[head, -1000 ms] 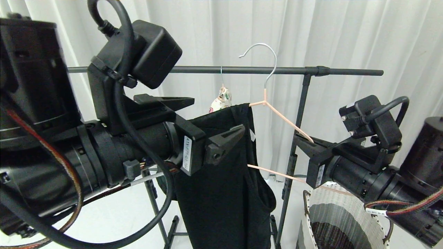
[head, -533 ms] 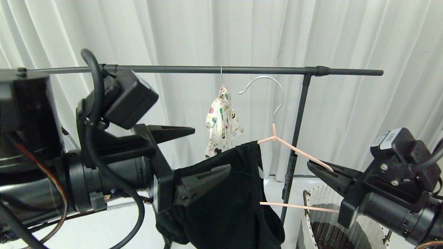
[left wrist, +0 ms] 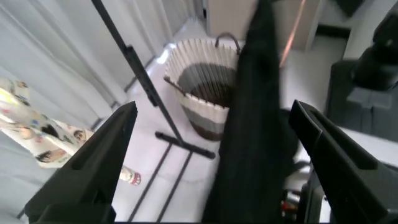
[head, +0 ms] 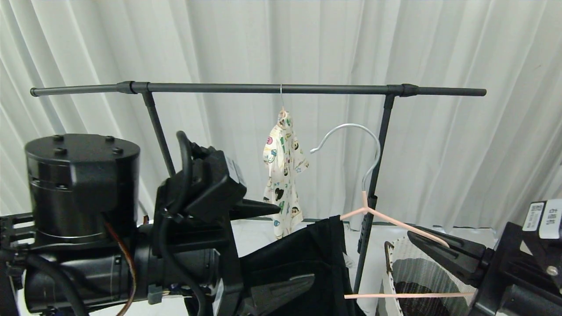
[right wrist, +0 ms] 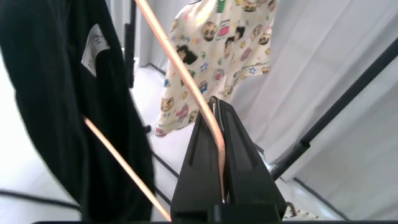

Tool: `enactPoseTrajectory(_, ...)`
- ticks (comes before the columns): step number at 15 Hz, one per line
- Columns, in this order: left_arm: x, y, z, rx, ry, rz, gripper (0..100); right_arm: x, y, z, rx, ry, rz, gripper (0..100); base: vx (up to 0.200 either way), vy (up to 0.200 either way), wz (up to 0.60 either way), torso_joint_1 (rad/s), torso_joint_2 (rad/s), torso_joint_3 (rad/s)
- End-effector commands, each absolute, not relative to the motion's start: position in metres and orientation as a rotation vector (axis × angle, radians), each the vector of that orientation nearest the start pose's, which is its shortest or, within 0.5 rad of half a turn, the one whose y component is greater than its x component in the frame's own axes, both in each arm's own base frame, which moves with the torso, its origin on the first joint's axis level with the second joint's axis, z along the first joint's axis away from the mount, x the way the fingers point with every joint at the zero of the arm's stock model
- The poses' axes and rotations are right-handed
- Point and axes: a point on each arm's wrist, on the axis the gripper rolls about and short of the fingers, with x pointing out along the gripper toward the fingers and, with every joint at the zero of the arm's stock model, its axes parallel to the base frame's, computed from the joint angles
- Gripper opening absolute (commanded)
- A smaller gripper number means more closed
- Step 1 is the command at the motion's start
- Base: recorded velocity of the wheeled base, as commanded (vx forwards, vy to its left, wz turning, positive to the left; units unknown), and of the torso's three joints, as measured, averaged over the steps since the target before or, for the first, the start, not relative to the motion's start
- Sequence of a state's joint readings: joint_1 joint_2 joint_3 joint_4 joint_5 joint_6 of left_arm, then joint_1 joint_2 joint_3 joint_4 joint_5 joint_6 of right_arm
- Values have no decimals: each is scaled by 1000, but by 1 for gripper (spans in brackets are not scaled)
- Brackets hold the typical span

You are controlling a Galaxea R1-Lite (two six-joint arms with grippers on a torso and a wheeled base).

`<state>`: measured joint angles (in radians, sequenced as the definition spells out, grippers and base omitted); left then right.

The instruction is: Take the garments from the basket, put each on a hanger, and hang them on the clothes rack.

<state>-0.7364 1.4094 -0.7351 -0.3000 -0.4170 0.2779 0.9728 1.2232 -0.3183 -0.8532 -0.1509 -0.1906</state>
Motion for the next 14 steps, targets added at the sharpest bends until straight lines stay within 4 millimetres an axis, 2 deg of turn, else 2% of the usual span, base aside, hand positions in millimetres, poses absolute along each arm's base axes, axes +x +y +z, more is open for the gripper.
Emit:
enactPoseTrajectory(1,169,-175,193,322,296,-1221,100,94,137,188,-203,-45,839,0,0,0,0,0,0,0)
enactPoseTrajectory(4,181,-186,188,324,306,-1222,100,91,139,189,-219,-57,859,0,0,0,0,0,0,0)
enactPoseTrajectory(6,181,-187,188,320,304,-1237,100,91,140,191,-214,-65,860,0,0,0,0,0,0,0)
enactPoseTrajectory(7,181,-187,187,320,307,-1242,0,91,141,192,-213,-69,860,0,0,0,0,0,0,0)
enactPoseTrajectory(13,176,-191,189,316,303,-1257,0,91,140,193,-211,-73,859,0,0,0,0,0,0,0)
enactPoseTrajectory(14,176,-192,189,317,305,-1258,0,91,140,193,-210,-74,858,100,0,0,0,0,0,0)
